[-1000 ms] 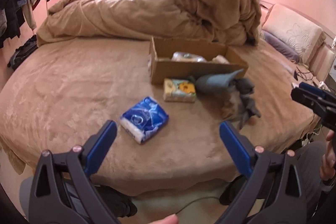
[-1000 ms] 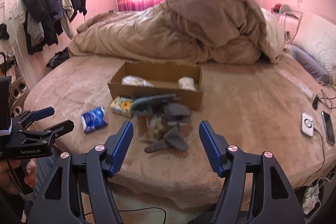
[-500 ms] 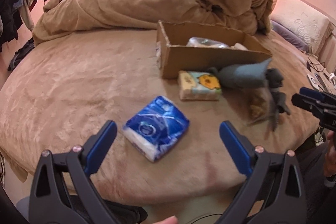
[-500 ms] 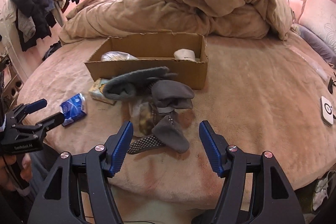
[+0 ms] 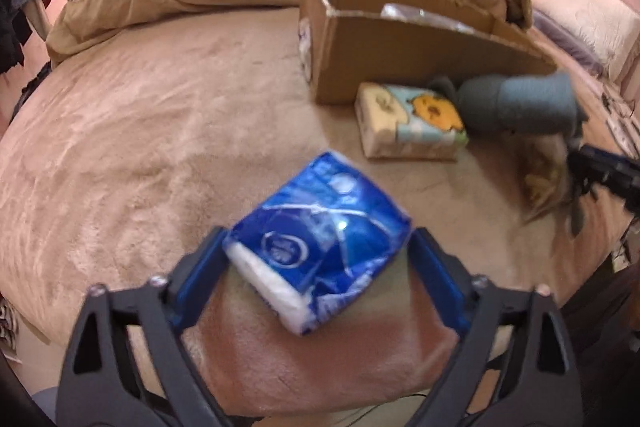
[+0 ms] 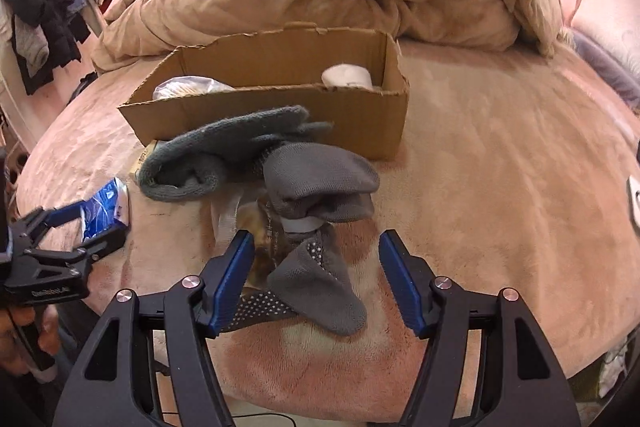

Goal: Organize objects
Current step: 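Grasp the blue tissue pack with the left tool while the right tool grasps the dotted glove, then carry the tissue pack with the left tool while the right tool carries the glove to the box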

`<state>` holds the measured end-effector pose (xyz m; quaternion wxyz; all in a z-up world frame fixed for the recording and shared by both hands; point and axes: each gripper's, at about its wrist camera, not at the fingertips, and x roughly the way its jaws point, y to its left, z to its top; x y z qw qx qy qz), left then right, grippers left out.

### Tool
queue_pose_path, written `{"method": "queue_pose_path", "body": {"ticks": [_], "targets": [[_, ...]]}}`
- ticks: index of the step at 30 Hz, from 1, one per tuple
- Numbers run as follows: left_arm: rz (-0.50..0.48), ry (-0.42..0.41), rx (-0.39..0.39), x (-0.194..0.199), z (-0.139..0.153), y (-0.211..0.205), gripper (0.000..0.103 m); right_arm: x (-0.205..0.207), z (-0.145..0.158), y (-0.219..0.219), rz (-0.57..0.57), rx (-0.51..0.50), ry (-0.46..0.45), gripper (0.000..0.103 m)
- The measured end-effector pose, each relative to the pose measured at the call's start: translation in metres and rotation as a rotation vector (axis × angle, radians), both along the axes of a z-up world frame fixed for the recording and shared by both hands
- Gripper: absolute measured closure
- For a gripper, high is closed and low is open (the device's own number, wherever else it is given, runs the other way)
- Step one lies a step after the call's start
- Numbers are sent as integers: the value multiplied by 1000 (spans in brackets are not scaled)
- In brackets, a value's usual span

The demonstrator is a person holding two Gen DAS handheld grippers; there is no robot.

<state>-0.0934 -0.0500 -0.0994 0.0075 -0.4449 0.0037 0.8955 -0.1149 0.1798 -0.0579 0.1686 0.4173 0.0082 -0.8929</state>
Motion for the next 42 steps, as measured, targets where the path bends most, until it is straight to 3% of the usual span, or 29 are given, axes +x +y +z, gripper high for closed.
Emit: {"method": "queue_pose_path", "body": {"ticks": [1,2,3,6,13,20,29,37,42], "targets": [[-2,6,-5,1,-1,1,19,0,0,2,7,-18,-8,55],[-3,15,-10,2,0,1,26,-1,0,4,12,-30,-15,75],[-4,20,-13,3,0,1,29,-1,-1,6,7,-30,-19,85],[0,40,11,8,4,0,42,1,0,11,-1,-31,-22,90],[-37,74,40,23,20,7,48,17,16,13,-6,-11,34,92],[-69,117,70,48,49,18,48,34,41,24,-23,-30,81,95],[-92,205,126,61,115,26,48,39,66,35,-42,-61,104,97],[-124,271,130,53,185,33,48,45,138,39,-36,-79,194,97],[-125,281,131,29,207,32,48,36,177,32,-20,-72,244,97]]}}
